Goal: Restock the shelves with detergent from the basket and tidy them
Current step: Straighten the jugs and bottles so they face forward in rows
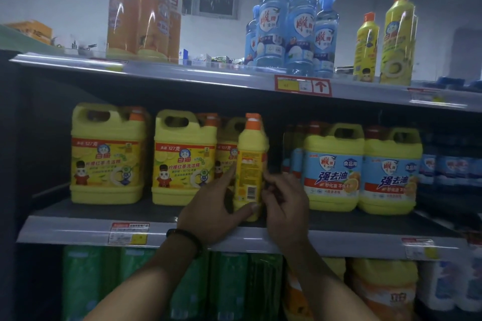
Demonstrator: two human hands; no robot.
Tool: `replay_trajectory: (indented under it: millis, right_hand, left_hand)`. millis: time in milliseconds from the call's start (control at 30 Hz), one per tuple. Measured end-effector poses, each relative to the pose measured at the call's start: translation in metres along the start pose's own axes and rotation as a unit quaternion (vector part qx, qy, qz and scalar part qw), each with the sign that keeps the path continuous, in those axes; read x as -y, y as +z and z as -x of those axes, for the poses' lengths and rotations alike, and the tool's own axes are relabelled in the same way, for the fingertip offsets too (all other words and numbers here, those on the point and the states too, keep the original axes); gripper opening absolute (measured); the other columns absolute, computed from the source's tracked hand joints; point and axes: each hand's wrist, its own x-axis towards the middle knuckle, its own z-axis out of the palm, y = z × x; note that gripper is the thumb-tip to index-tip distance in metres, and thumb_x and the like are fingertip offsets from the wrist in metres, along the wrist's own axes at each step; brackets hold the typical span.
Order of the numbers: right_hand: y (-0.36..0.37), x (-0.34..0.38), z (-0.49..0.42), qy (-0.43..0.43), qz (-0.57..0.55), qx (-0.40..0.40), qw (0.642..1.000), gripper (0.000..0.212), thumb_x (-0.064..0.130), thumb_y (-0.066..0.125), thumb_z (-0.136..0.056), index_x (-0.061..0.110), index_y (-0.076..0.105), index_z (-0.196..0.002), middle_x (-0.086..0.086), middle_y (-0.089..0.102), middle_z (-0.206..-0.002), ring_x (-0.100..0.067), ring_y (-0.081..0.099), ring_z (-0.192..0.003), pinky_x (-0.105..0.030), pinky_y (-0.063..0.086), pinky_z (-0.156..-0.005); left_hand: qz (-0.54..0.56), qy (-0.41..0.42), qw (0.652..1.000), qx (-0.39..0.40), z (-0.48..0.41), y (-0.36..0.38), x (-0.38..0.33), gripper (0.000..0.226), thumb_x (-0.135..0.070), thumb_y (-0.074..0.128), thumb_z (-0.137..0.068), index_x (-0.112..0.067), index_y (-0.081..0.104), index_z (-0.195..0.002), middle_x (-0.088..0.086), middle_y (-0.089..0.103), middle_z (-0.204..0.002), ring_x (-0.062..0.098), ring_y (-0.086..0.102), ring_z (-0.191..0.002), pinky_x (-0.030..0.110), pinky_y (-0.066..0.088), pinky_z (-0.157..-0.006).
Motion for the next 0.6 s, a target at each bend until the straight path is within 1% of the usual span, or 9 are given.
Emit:
replay_trajectory:
  millis: [67, 133, 167, 233, 300, 400, 467, 533, 600]
  right_hand:
    - [0.0, 0.003, 0.001, -0.028, 0.016, 0.004, 0.999, 0.035, 0.027, 0.058, -0.098, 0.013, 0.076, -0.124, 0.002, 0.057, -0.099, -0.004, 0.057, -0.093, -0.018, 0.046, -0.076]
    - [0.002, 0.005, 0.002, -0.043, 0.033, 0.002, 0.999, 0.037, 0.029, 0.056, -0.101, 0.015, 0.075, -0.13, 0.002, 0.056, -0.102, -0.003, 0.056, -0.094, -0.018, 0.048, -0.078]
    - [0.003, 0.006, 0.003, -0.032, 0.046, -0.002, 0.998, 0.037, 0.031, 0.053, -0.103, 0.018, 0.073, -0.131, 0.003, 0.056, -0.104, -0.005, 0.056, -0.094, -0.023, 0.052, -0.078]
    - [0.004, 0.009, 0.001, 0.032, 0.077, -0.021, 0.996, 0.037, 0.039, 0.049, -0.102, 0.022, 0.064, -0.131, 0.005, 0.056, -0.11, -0.011, 0.06, -0.094, -0.038, 0.058, -0.077]
    - [0.006, 0.013, -0.003, 0.104, 0.121, -0.026, 0.987, 0.045, 0.043, 0.051, -0.096, 0.023, 0.053, -0.136, 0.003, 0.056, -0.117, -0.018, 0.061, -0.1, -0.045, 0.058, -0.081]
    - [0.008, 0.016, -0.008, 0.133, 0.197, 0.037, 0.971, 0.067, 0.045, 0.062, -0.094, 0.021, 0.038, -0.151, -0.007, 0.052, -0.139, -0.027, 0.056, -0.125, -0.044, 0.053, -0.099]
    - [0.009, 0.017, -0.011, 0.161, 0.207, 0.08, 0.962, 0.082, 0.052, 0.06, -0.097, 0.022, 0.021, -0.162, -0.01, 0.045, -0.155, -0.029, 0.048, -0.139, -0.046, 0.048, -0.11]
    - [0.011, 0.016, -0.013, 0.186, 0.211, 0.112, 0.953, 0.094, 0.06, 0.06, -0.097, 0.023, 0.007, -0.166, -0.009, 0.039, -0.164, -0.03, 0.046, -0.146, -0.047, 0.045, -0.113]
    - [0.013, 0.014, -0.013, 0.18, 0.222, 0.127, 0.95, 0.1, 0.064, 0.061, -0.094, 0.025, 0.003, -0.166, -0.007, 0.042, -0.163, -0.03, 0.05, -0.143, -0.047, 0.047, -0.109]
  left_hand:
    - [0.019, -0.001, 1.0, -0.013, -0.002, 0.001, 0.001, 0.08, -0.074, 0.066, -0.086, -0.043, 0.035, -0.154, -0.018, 0.057, -0.14, 0.001, 0.055, -0.126, 0.041, 0.052, -0.107]
    - [0.039, -0.008, 0.999, -0.035, -0.003, 0.003, 0.002, 0.078, -0.068, 0.072, -0.086, -0.04, 0.037, -0.151, -0.018, 0.055, -0.14, 0.0, 0.054, -0.128, 0.041, 0.052, -0.106]
    - [0.045, -0.014, 0.998, -0.044, -0.003, 0.004, 0.002, 0.078, -0.064, 0.075, -0.086, -0.04, 0.036, -0.15, -0.019, 0.055, -0.14, -0.001, 0.054, -0.128, 0.039, 0.053, -0.106]
    - [0.052, -0.025, 0.997, -0.055, -0.003, 0.005, 0.002, 0.077, -0.056, 0.077, -0.088, -0.04, 0.033, -0.149, -0.022, 0.054, -0.139, -0.003, 0.055, -0.126, 0.035, 0.054, -0.105]
    - [0.061, -0.036, 0.996, -0.06, -0.002, 0.004, 0.003, 0.078, -0.05, 0.077, -0.09, -0.039, 0.029, -0.15, -0.022, 0.057, -0.139, -0.003, 0.057, -0.125, 0.036, 0.054, -0.106]
    - [0.083, -0.052, 0.994, -0.041, -0.003, 0.002, 0.009, 0.075, -0.044, 0.074, -0.094, -0.038, 0.027, -0.153, -0.019, 0.06, -0.142, 0.001, 0.06, -0.128, 0.042, 0.054, -0.108]
    - [0.078, -0.048, 0.995, -0.029, -0.005, 0.003, 0.013, 0.072, -0.047, 0.069, -0.097, -0.037, 0.028, -0.155, -0.016, 0.059, -0.146, 0.004, 0.057, -0.133, 0.045, 0.052, -0.111]
    - [0.016, -0.039, 0.998, -0.046, -0.007, 0.005, 0.016, 0.073, -0.048, 0.065, -0.099, -0.032, 0.029, -0.16, -0.01, 0.052, -0.149, 0.01, 0.052, -0.135, 0.041, 0.048, -0.114]
    - [-0.044, -0.033, 0.996, -0.076, -0.008, 0.008, 0.015, 0.069, -0.045, 0.066, -0.099, -0.026, 0.037, -0.158, -0.004, 0.047, -0.14, 0.013, 0.048, -0.126, 0.036, 0.049, -0.107]
